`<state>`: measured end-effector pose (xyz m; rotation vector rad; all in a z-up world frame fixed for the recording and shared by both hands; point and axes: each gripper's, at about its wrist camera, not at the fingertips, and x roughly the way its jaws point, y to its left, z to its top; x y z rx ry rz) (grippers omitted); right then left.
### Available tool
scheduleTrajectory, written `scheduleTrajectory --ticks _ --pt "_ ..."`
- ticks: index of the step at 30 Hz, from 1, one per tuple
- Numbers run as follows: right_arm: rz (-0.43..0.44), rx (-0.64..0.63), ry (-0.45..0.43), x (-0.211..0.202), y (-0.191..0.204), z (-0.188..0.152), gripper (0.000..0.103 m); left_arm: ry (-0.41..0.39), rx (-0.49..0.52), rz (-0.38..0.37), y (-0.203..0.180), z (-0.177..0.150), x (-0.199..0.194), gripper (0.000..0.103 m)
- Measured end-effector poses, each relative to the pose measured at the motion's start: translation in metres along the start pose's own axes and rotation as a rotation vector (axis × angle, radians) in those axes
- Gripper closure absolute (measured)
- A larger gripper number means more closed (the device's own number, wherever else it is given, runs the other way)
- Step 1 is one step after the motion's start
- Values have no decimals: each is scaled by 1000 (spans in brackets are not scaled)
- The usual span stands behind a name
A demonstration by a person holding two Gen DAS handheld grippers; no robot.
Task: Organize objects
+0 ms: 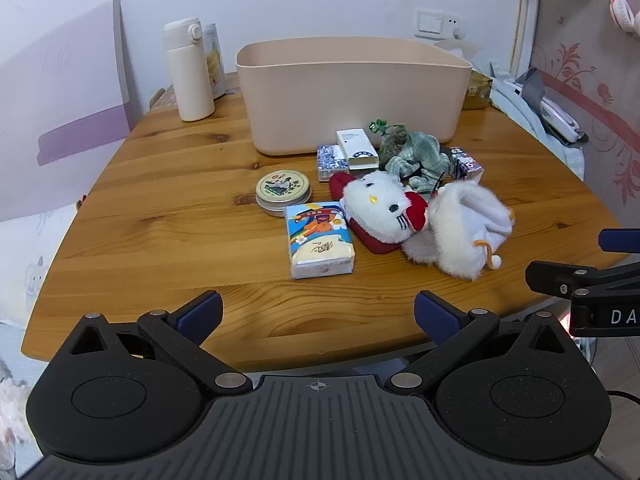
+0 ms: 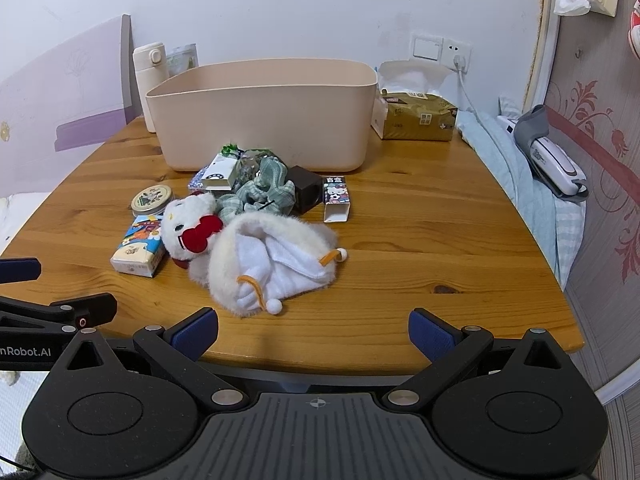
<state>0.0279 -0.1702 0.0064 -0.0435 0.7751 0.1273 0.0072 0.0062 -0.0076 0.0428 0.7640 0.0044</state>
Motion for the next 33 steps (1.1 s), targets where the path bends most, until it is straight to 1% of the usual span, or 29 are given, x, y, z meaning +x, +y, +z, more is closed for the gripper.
scheduleTrajectory --ticks 25,33 --pt "11 -8 14 9 4 5 0 19 -18 3 9 2 10 0" --pt "23 -23 10 12 8 7 0 12 -1 -3 6 6 13 0"
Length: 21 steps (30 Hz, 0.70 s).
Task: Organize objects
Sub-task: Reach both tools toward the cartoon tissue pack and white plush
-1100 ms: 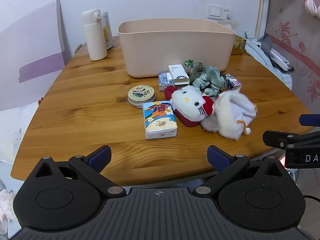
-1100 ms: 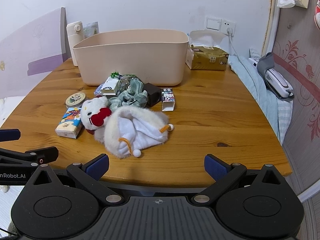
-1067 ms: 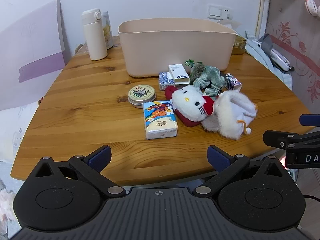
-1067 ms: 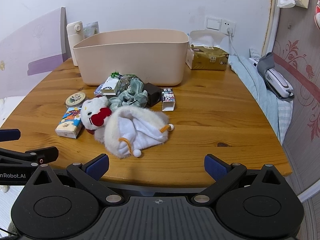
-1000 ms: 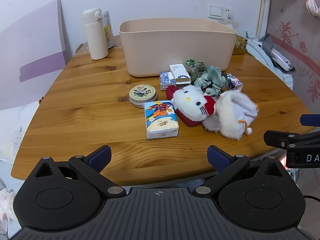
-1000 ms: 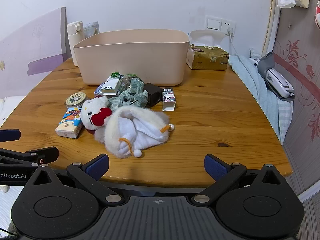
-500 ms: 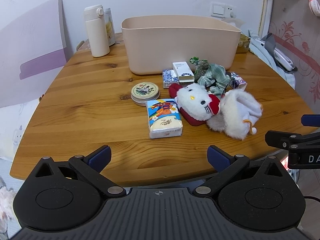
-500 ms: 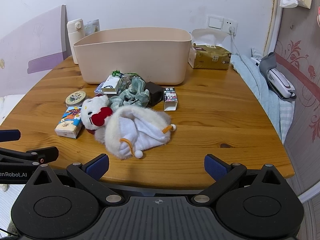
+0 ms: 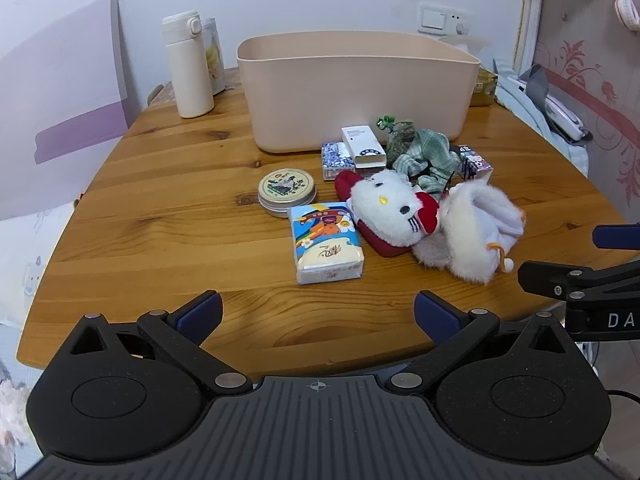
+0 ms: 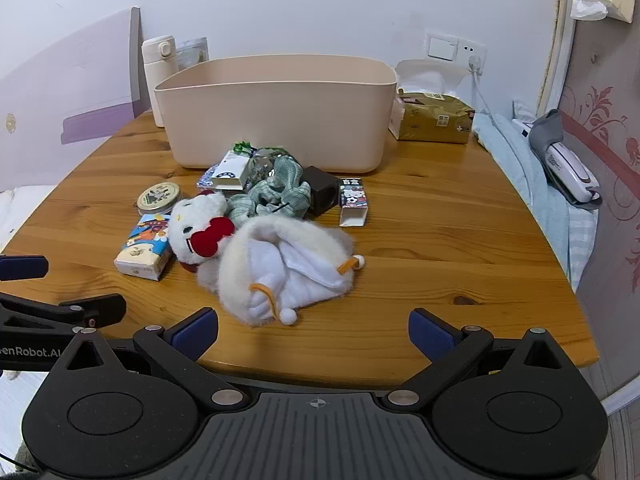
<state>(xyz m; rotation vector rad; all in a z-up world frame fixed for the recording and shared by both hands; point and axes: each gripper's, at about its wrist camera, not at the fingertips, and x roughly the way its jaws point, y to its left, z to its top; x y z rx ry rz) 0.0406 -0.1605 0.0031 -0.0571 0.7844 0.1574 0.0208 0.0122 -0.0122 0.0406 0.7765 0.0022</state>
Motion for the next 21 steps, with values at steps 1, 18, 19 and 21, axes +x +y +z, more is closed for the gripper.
scheduleTrajectory --ticks 1,18,19,21 --pt "3 2 0 1 0 0 0 0 -1 2 0 1 1 0" --pt "20 4 33 18 0 2 0 10 -30 12 7 10 18 0" --pt "22 3 34 20 0 2 0 8 -31 11 7 10 19 0" --pt "19 -2 36 22 1 3 0 4 -29 11 7 13 22 0"
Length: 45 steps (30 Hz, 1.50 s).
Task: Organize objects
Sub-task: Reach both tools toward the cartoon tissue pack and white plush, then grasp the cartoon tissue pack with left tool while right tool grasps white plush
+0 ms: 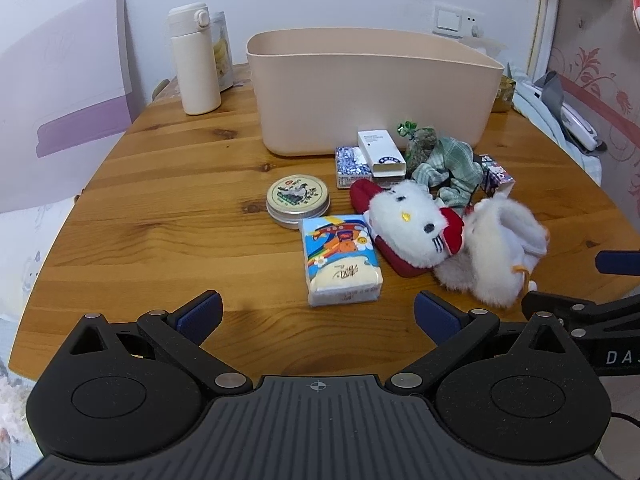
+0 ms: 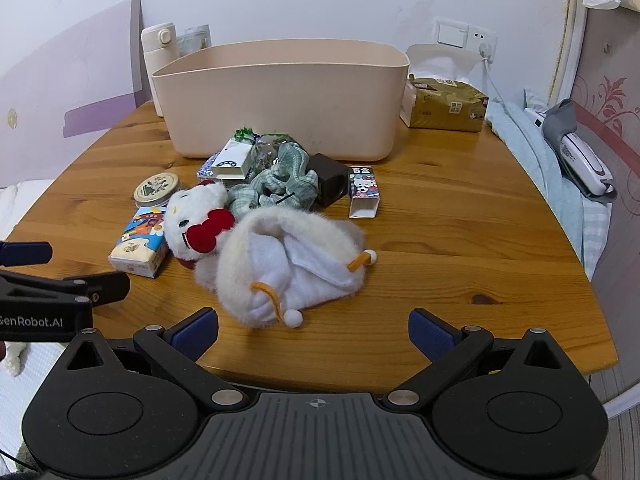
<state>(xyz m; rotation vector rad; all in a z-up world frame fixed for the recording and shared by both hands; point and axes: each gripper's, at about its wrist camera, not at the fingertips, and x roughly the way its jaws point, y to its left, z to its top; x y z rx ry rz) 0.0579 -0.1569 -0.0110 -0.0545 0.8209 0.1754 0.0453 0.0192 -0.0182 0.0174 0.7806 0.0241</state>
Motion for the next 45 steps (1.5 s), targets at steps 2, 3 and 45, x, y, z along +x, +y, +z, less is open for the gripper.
scheduleTrajectory --ticks 2,3,45 --pt "-1 -2 1 3 0 1 1 -1 2 1 -1 2 3 0" --pt "1 -1 1 4 0 1 1 -1 3 1 -1 4 5 0" --pt "42 -55 34 72 4 35 26 54 35 -62 7 25 60 37"
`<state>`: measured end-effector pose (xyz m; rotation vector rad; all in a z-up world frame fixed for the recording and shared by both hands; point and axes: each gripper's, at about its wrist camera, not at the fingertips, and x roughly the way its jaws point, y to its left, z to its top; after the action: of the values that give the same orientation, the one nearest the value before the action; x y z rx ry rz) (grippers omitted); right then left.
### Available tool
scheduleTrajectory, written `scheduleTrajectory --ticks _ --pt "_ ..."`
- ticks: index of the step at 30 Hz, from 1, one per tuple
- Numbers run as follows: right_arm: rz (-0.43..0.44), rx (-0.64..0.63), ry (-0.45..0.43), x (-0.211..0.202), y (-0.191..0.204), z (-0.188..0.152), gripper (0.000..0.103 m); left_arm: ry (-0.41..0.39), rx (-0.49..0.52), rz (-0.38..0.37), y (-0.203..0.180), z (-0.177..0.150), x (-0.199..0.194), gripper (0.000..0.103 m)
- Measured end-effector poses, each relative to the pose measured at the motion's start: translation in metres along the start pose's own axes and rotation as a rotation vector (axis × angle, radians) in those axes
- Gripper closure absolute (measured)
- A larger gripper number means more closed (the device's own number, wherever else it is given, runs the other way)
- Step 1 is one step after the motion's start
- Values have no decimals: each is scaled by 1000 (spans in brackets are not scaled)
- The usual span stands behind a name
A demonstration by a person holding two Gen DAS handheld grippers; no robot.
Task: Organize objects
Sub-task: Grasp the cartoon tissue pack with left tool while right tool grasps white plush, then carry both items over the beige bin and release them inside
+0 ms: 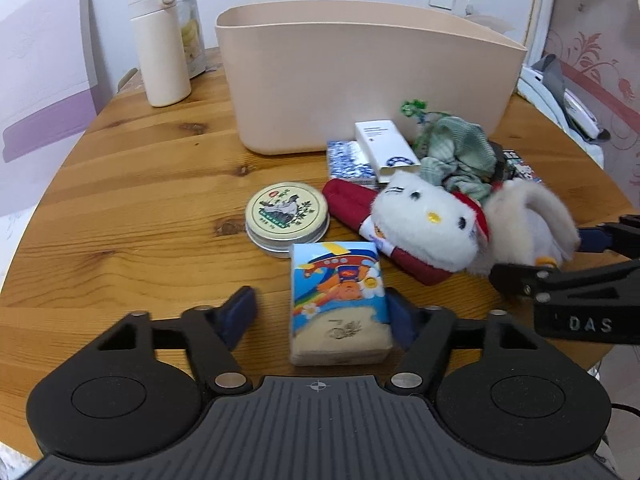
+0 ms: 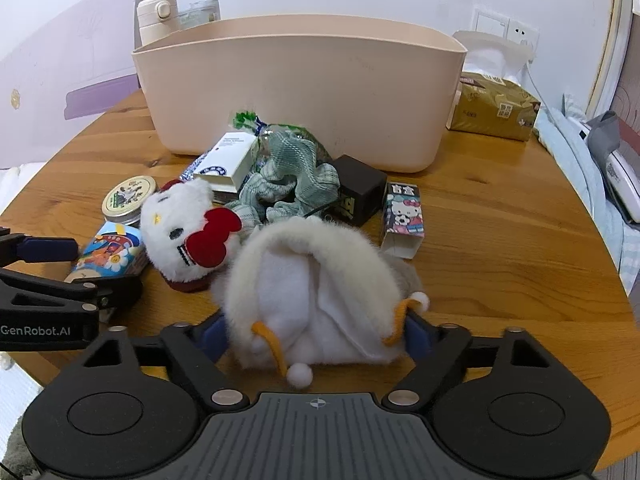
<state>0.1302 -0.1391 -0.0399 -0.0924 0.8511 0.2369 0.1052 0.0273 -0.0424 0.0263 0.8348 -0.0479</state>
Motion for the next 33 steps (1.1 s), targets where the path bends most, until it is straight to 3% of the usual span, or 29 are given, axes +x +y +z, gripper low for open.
scheduleTrajectory --ticks 2,4,8,11,20,33 --pt "-3 1 -5 0 -1 1 34 -3 0 -2 0 -1 -2 50" --pt "-5 5 -15 -1 -2 0 45 -2 2 -1 0 -1 -4 56" --pt "-11 19 -27 -4 -5 0 66 10 5 -6 -1 -1 -6 57" --pt "-9 26 -34 -6 -9 -2 74 19 -5 -19 0 -2 -10 57" --pt "2 51 -80 -23 -17 -1 79 -41 27 3 1 12 -34 57" --pt "-20 91 -201 -54 -36 31 79 -245 28 108 23 77 -68 57"
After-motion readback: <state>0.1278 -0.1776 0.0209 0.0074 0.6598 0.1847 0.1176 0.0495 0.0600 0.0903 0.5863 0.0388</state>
